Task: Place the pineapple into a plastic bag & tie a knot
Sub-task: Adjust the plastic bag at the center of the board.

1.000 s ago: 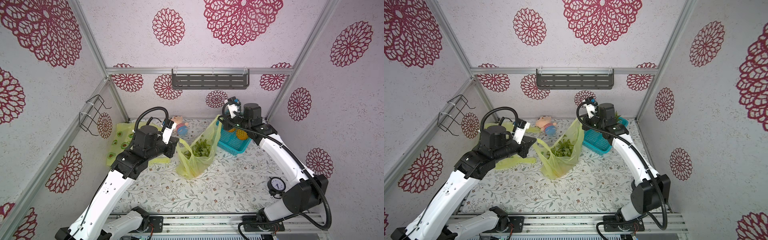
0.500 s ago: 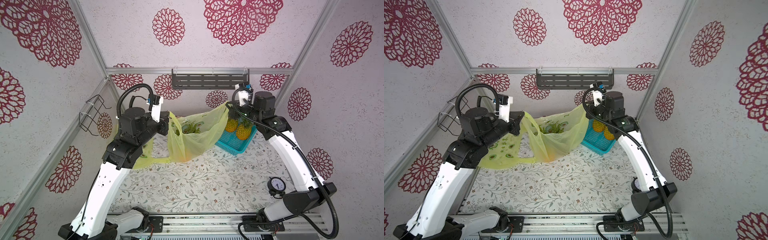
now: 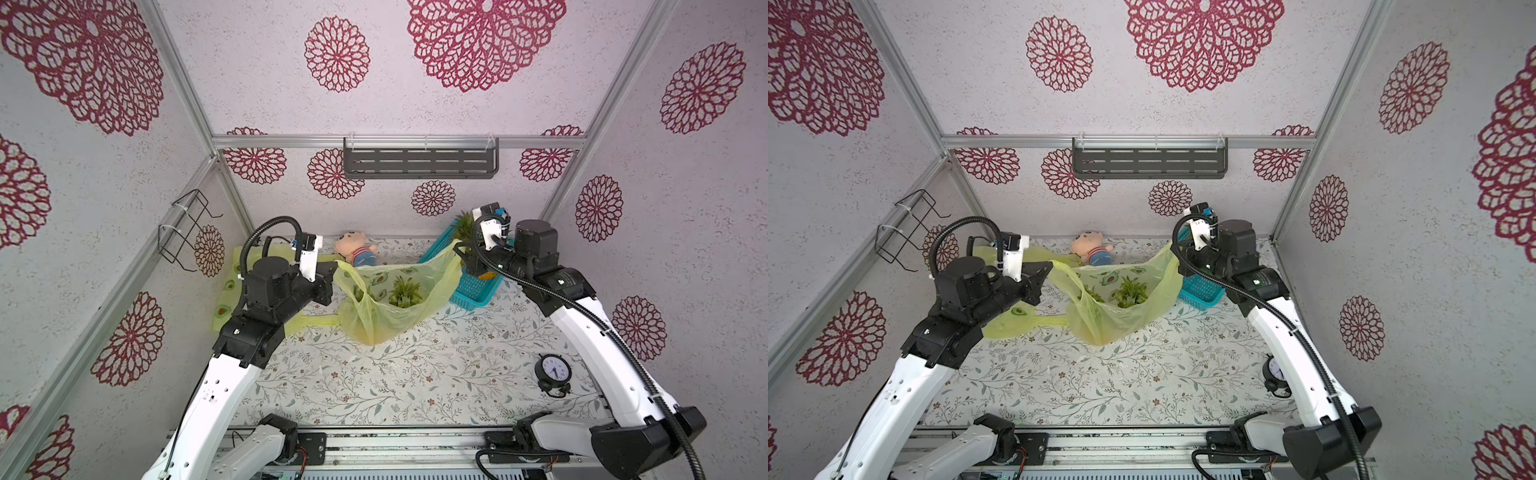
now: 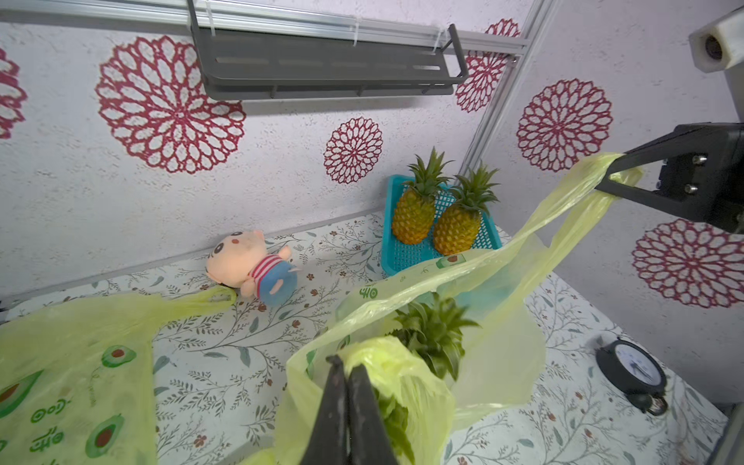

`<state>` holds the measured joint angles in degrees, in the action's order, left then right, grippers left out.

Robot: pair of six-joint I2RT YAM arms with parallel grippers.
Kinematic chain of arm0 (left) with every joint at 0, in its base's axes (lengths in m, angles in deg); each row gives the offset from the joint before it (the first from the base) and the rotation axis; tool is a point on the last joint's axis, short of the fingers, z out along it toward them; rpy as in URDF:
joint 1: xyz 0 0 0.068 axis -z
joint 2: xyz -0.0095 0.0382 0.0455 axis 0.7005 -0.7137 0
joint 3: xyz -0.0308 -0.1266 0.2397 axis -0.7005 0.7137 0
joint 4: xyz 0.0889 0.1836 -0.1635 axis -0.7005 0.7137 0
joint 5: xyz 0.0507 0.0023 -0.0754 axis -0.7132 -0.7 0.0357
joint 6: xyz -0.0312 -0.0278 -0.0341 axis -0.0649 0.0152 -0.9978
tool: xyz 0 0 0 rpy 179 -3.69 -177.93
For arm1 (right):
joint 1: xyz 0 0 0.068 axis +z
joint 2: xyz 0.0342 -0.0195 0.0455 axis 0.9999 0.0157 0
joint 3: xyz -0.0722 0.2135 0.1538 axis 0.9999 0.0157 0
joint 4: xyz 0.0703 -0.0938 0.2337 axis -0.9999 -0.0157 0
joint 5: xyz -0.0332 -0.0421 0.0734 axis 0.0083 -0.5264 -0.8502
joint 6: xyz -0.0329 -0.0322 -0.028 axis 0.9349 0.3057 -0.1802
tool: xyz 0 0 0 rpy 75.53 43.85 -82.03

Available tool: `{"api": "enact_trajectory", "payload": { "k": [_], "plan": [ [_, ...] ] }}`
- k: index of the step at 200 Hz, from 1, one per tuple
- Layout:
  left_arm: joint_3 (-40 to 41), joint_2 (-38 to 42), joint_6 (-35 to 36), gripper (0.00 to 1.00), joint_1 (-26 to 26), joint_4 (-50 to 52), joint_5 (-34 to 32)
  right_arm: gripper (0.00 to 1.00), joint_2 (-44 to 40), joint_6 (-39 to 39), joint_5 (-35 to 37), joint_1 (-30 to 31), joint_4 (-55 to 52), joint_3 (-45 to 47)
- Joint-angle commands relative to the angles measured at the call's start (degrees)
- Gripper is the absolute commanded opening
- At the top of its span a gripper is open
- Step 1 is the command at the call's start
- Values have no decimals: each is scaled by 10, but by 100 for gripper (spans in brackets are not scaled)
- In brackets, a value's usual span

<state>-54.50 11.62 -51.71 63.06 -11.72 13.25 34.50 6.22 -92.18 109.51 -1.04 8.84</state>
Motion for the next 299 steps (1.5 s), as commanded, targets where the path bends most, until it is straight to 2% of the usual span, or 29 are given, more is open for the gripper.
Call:
{"api": "enact_trajectory", "payload": {
  "k": [1,28,54,90,127,156,208,228,232,238,245,265,273,279,299],
  "plan": [
    [11,27,-17,0,-4,-41,22,0,-49,-11,-24,-2,51,5],
    [-13,4,-14,0,-7,-42,-15,0,-39,-29,-29,-2,78,8],
    [-113,-77,-1,0,-28,-26,-36,0,-1,-44,-4,0,98,-40],
    [-274,-189,12,0,-58,-4,-6,0,52,-55,20,1,110,-116],
    [-336,-235,11,0,-78,-11,45,0,58,-65,-2,5,119,-117],
    [-295,-221,-4,0,-86,-35,94,0,40,-62,-12,8,104,-87],
    [-69,-108,-36,0,-87,-95,154,0,9,-60,-51,19,75,2],
    [-38,-81,-38,25,-87,-91,146,0,24,-59,-48,28,74,-3],
    [-35,-75,-37,31,-87,-90,142,0,28,-58,-47,30,74,-5],
    [-29,-68,-38,49,-88,-89,133,0,33,-57,-45,32,75,-8],
    [-20,-58,-38,64,-87,-93,120,0,37,-57,-43,34,77,-11],
    [15,-24,-26,93,-87,-115,92,0,48,-57,-41,39,83,-16],
    [31,-11,-25,100,-87,-128,86,0,51,-57,-41,40,83,-18],
    [44,-4,-23,97,-87,-140,93,0,52,-57,-40,41,83,-18],
    [77,1,-29,97,-88,-192,141,0,56,-54,-42,45,80,-21]
  ]
}}
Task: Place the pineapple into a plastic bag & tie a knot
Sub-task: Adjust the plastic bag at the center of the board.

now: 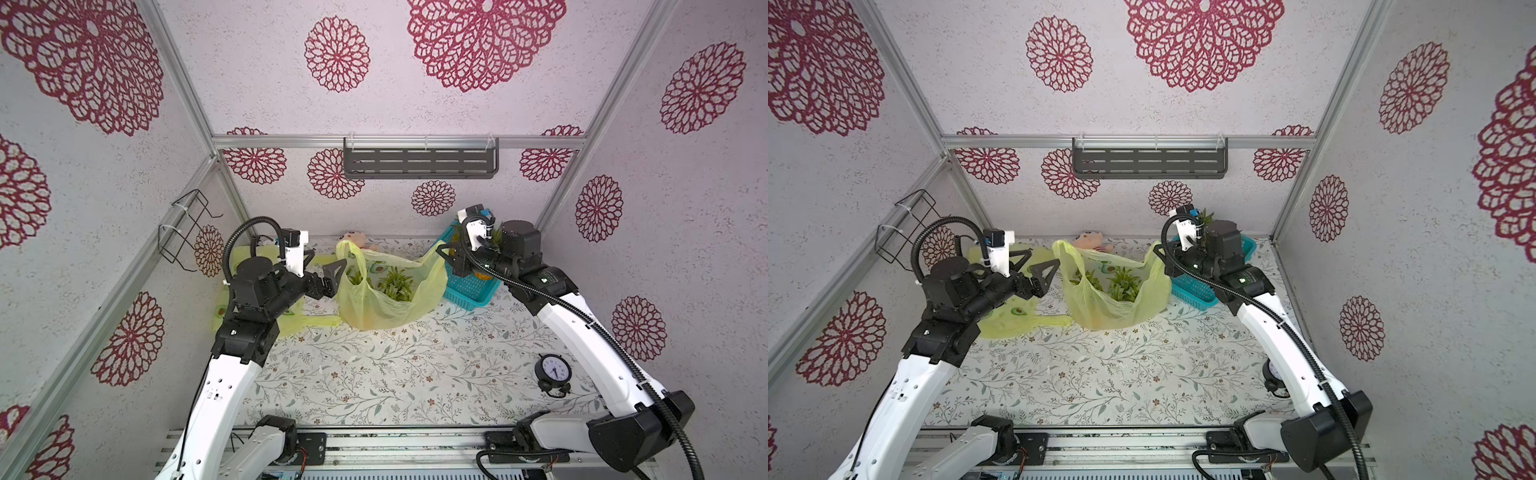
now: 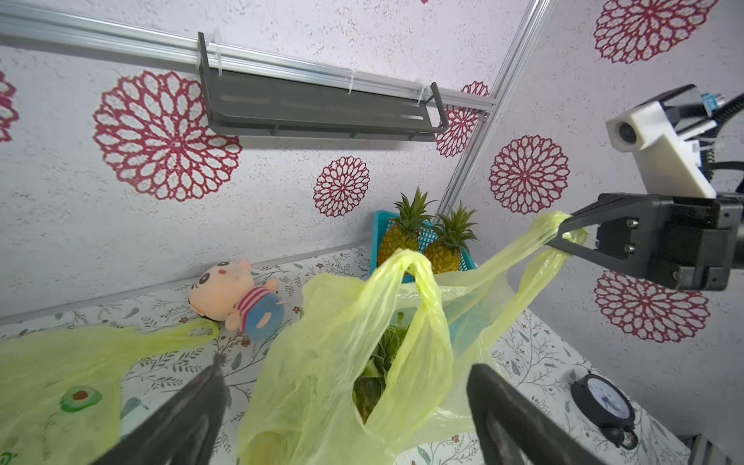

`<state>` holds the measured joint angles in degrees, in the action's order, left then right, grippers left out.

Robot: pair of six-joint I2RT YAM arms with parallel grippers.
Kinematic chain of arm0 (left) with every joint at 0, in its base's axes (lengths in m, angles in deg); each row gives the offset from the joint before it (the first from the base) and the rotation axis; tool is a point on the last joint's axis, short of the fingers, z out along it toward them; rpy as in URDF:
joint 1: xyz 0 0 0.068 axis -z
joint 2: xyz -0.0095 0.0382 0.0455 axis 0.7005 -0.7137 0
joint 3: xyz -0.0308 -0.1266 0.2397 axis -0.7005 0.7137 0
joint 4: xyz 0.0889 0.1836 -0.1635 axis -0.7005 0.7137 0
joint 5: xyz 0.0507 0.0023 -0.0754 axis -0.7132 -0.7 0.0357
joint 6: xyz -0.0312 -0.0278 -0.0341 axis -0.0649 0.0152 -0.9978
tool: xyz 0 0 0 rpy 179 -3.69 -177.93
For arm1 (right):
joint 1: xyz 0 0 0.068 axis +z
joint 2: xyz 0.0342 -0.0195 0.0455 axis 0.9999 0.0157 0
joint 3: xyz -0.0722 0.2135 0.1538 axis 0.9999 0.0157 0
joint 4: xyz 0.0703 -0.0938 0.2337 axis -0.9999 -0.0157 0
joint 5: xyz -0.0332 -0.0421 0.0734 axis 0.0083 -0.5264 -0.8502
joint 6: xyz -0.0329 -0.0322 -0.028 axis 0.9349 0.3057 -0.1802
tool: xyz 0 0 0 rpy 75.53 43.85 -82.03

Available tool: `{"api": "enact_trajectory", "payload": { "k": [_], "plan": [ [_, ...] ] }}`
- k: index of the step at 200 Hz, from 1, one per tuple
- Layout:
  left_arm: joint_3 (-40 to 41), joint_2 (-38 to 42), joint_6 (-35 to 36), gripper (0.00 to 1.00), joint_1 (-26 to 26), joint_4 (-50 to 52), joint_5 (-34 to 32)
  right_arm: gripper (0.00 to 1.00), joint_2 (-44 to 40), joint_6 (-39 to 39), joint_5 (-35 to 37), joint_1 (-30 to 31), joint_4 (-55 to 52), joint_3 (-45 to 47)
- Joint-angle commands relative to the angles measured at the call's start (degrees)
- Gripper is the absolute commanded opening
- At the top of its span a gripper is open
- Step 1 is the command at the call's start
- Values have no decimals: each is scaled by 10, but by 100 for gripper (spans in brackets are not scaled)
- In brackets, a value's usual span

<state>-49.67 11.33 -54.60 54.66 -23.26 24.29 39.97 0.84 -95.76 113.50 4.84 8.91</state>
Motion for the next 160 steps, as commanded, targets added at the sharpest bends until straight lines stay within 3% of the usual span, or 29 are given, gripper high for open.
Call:
{"api": "enact_trajectory", "payload": {
  "k": [1,52,97,160],
  "plan": [
    [29,3,-1,97,-4,-79,32,0,2,0,-6,5,22,-22],
    [20,-70,-38,97,10,-186,110,0,27,13,-7,27,6,-38],
    [5,-124,-8,97,46,-247,100,0,46,12,-9,37,8,-46],
    [-20,-187,22,97,92,-252,113,0,61,7,-9,44,14,-49]
  ]
}}
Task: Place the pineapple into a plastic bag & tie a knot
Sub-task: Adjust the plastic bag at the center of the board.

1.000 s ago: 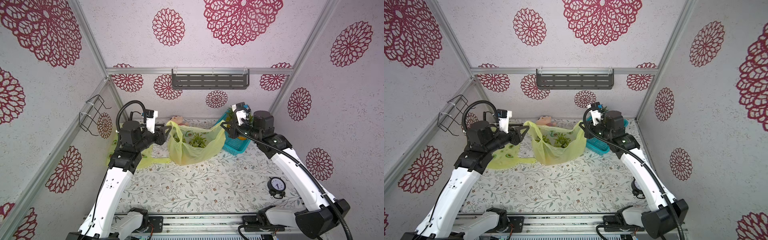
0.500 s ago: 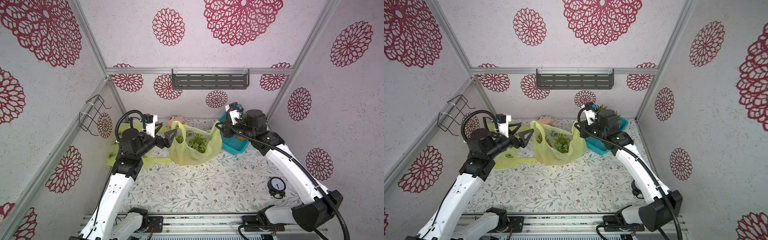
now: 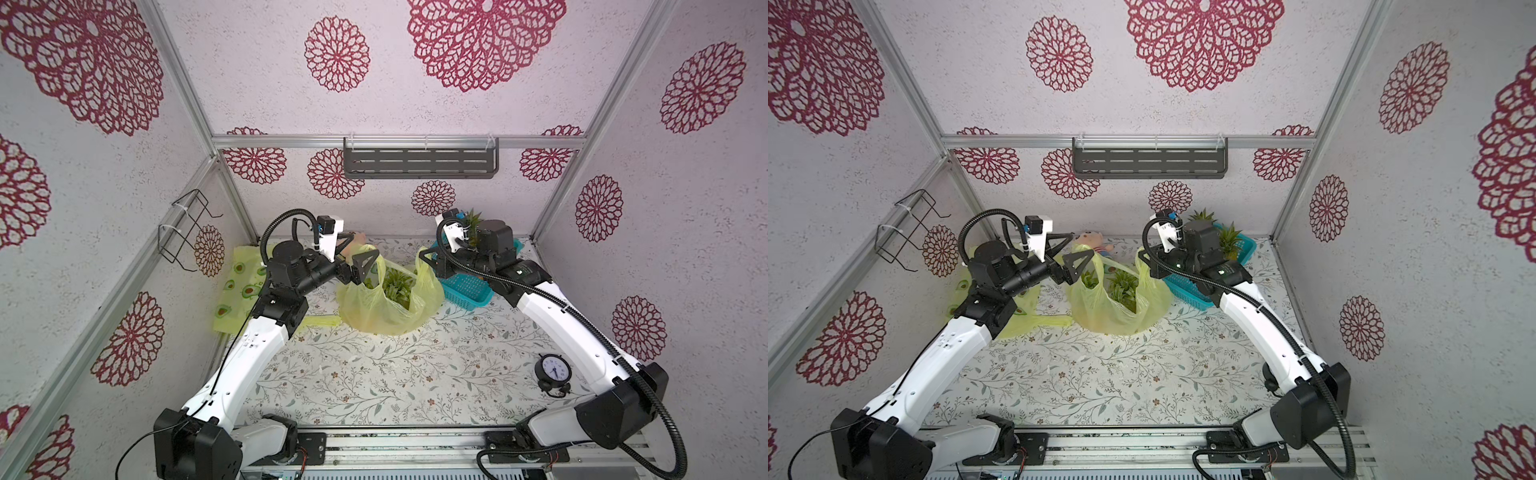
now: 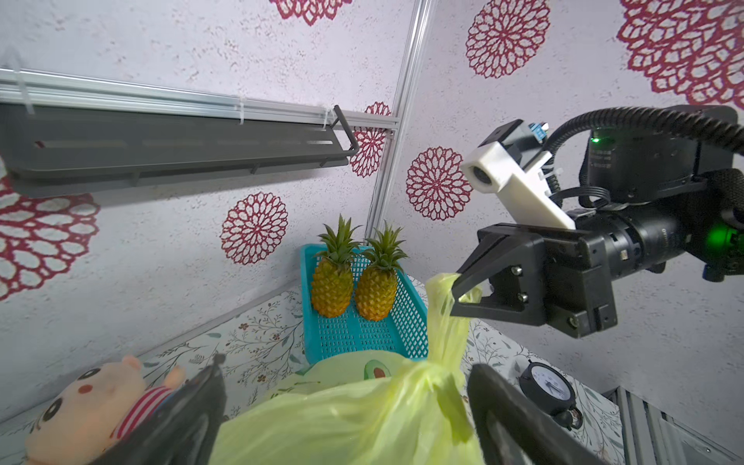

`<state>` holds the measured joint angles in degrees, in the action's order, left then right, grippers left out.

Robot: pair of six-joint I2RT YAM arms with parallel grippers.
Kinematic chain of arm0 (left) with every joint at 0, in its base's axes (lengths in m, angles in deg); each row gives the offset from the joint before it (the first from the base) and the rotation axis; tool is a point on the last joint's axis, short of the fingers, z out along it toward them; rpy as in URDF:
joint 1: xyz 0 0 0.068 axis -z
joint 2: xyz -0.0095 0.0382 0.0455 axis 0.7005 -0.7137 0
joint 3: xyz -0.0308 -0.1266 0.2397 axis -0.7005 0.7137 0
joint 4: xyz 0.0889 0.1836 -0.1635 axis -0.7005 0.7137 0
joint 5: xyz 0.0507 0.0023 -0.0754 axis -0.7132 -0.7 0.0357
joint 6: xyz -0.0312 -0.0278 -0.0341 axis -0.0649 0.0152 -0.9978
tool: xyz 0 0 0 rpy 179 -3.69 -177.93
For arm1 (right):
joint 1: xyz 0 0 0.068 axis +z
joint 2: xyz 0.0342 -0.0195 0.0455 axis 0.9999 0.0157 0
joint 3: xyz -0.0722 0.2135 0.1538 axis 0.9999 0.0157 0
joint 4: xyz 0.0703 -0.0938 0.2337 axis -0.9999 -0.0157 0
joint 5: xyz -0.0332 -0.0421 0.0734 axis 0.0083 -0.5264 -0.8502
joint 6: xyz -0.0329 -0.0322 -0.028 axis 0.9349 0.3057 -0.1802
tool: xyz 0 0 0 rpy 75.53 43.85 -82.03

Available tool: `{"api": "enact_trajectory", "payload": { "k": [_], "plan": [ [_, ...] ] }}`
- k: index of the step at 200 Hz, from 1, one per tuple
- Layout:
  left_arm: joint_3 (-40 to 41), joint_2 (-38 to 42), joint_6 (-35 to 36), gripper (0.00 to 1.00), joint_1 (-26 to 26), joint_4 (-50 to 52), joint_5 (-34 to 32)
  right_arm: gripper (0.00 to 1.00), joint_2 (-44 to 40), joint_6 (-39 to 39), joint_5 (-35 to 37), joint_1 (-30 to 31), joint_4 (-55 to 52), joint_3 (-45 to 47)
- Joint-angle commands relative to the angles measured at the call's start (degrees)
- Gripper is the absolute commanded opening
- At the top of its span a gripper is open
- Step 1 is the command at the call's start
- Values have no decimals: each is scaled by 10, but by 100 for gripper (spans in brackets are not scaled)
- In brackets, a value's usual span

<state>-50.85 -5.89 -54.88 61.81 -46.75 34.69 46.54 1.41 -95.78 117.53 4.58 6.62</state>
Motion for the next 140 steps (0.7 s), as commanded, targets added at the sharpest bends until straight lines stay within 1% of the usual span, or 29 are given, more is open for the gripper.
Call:
{"api": "enact_trajectory", "payload": {
  "k": [1,40,55,66,86,90,111,124,136,140],
  "plan": [
    [-8,-16,26,97,22,-16,9,0,-5,1,-8,4,17,-26],
    [-7,-36,64,97,54,13,-40,0,-10,-1,-12,6,17,-24],
    [-6,-40,81,100,62,24,-65,0,-15,5,-15,6,14,-20],
    [-3,-43,98,95,66,28,-65,0,-20,8,-15,6,13,-12],
    [4,-46,111,78,71,23,-71,0,-32,14,-22,6,15,7],
    [4,-47,111,73,71,22,-76,0,-33,15,-26,6,16,11],
    [-1,-50,116,37,71,25,-101,0,-42,25,-49,8,16,24],
    [-12,-52,121,16,69,32,-102,0,-45,40,-62,16,11,28],
    [-29,-60,121,0,61,45,-83,0,-44,57,-69,29,1,27],
    [-36,-64,121,0,58,51,-75,0,-43,63,-73,35,-2,27]
  ]
}}
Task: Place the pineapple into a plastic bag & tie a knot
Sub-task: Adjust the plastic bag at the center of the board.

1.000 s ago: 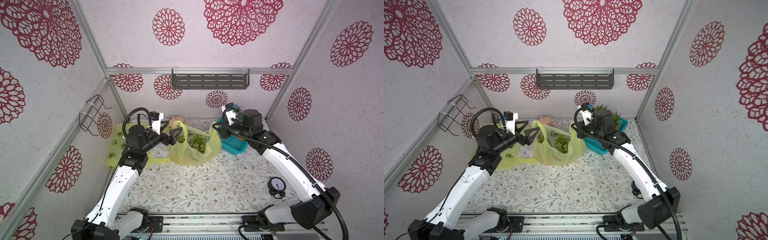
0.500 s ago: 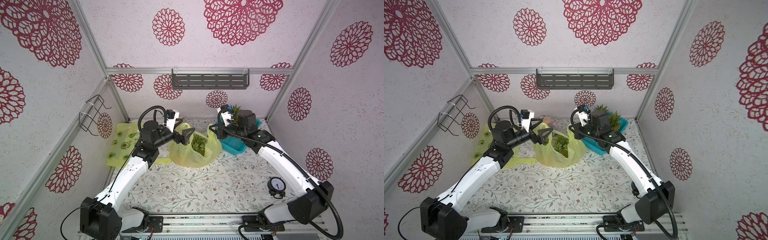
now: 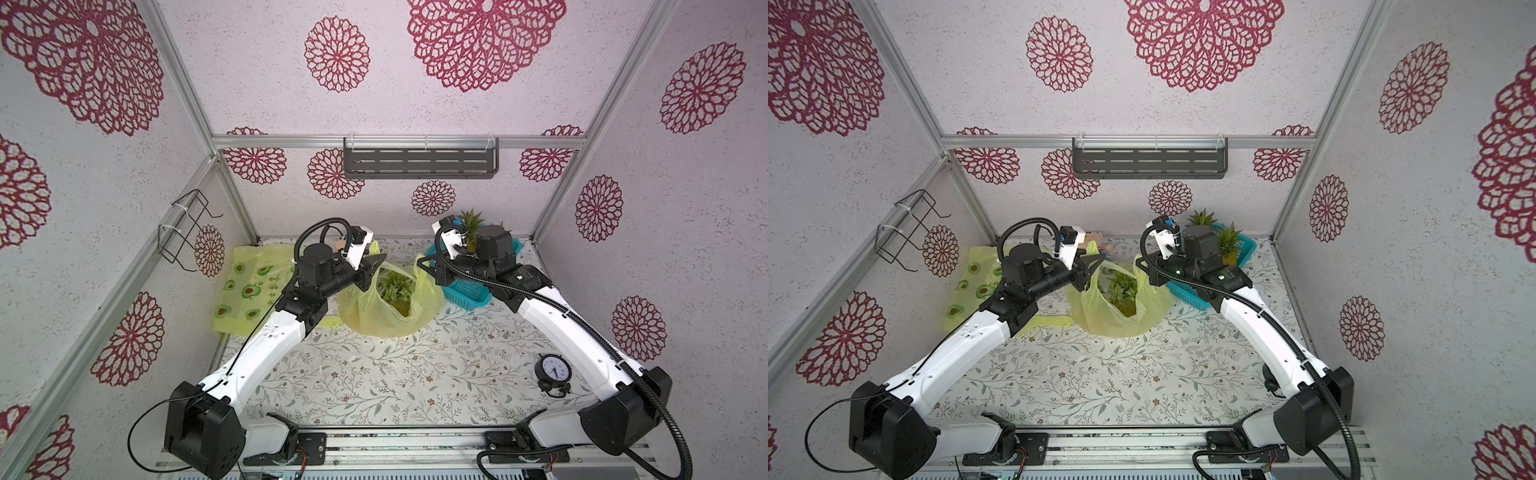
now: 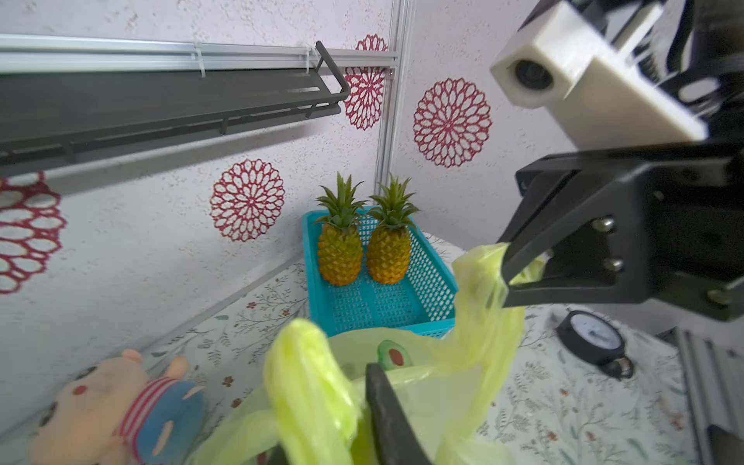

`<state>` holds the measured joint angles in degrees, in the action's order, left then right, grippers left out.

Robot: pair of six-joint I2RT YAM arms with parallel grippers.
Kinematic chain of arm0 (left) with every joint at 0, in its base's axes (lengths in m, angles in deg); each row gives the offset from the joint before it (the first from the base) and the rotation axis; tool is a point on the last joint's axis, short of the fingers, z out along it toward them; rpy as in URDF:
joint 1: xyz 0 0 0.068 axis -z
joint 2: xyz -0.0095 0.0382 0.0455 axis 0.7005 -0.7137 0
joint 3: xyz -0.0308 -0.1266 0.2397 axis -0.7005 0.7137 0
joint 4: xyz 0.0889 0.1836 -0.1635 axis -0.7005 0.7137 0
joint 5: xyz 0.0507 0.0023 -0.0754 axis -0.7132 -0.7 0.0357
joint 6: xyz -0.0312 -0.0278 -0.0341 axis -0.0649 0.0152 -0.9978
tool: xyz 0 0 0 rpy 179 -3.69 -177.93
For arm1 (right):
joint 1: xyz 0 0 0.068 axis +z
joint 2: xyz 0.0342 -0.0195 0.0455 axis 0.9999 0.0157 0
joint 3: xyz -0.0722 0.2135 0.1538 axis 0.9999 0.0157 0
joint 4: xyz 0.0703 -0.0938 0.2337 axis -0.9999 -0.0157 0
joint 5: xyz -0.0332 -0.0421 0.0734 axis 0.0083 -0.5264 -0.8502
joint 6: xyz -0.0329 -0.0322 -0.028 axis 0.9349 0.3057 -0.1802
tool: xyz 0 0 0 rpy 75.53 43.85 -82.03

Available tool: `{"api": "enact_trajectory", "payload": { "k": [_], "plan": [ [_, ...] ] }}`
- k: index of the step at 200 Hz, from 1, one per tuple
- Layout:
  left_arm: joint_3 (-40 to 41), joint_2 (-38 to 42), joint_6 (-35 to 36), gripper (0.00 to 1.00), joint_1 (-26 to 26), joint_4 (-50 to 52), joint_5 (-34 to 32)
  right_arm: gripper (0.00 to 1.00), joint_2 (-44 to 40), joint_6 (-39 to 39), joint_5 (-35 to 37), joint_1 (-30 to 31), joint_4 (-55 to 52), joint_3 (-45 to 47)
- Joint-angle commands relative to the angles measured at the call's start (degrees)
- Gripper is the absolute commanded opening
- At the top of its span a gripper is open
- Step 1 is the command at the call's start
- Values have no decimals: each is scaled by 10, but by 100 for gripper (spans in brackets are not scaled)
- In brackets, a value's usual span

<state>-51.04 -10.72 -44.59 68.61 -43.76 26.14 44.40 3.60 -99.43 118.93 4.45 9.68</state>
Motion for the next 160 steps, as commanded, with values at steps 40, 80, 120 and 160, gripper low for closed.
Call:
{"api": "enact_trajectory", "payload": {
  "k": [40,80,120,160],
  "plan": [
    [-102,-74,45,0,-30,77,122,0,6,87,-40,63,-38,-29],
    [-144,-109,74,0,-28,131,186,50,-26,81,34,43,-35,-40],
    [-146,-118,73,0,-27,130,194,66,-70,41,21,-22,-9,-24],
    [-152,-128,72,0,-25,131,194,68,-22,21,-5,-59,-25,-73]
  ]
}}
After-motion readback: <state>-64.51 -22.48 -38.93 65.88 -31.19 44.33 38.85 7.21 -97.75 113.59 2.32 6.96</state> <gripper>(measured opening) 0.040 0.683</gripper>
